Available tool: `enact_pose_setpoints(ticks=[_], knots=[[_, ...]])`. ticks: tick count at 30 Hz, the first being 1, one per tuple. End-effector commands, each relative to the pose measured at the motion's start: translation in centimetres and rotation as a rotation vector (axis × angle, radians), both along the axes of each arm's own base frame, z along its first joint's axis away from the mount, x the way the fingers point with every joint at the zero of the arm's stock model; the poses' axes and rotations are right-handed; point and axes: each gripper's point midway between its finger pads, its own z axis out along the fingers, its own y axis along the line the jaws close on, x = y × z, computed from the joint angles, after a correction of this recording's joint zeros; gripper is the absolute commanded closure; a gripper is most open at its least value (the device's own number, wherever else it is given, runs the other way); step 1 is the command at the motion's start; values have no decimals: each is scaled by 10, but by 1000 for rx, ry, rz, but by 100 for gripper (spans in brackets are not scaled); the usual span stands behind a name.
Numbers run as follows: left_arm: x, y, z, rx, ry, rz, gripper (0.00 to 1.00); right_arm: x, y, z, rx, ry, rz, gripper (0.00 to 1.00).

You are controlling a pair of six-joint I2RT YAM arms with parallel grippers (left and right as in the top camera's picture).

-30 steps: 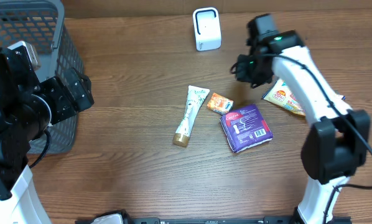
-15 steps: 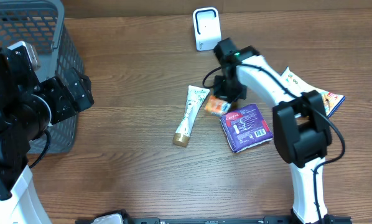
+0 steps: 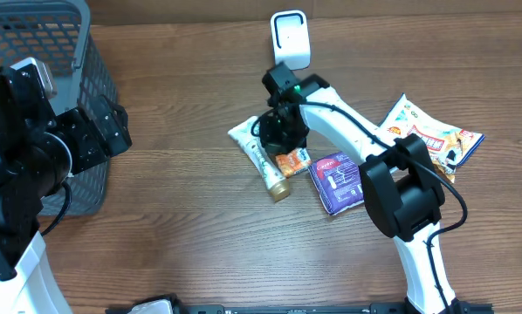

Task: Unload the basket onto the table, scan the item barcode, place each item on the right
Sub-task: 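Reach the right gripper to the white Pantene tube and grasp it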

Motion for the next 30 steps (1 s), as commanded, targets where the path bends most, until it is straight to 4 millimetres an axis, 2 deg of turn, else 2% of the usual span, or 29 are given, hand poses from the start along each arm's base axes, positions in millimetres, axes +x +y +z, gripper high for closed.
enact_pose_setpoints(ticks=[1, 3, 6, 8, 10, 14, 18, 22, 26, 30], knots=[[0, 3, 0, -2, -2, 22, 0, 19, 13, 51, 73, -82, 47, 89], [0, 3, 0, -2, -2, 22, 0, 21, 7, 70, 44, -109, 64, 84], [0, 3, 0, -2, -2, 22, 0, 20, -4, 88, -12, -141, 108, 64], [0, 3, 0, -2, -2, 22, 0, 16, -7, 92, -19, -152, 179, 52], [0, 3, 0, -2, -2, 22, 0, 8, -9, 90, -31, -151, 251, 49], [0, 3, 0, -2, -2, 22, 0, -5, -12, 77, -97, -163, 394, 46], [0, 3, 0, -2, -2, 22, 0, -8, -15, 60, -230, -211, 464, 46], [0, 3, 0, -2, -2, 22, 0, -17, 3, 40, -239, -256, 606, 46], [0, 3, 0, -2, -2, 22, 0, -16, 6, 13, -318, -309, 632, 44], [0, 3, 0, -2, -2, 22, 0, -19, 7, -10, -325, -315, 637, 44]])
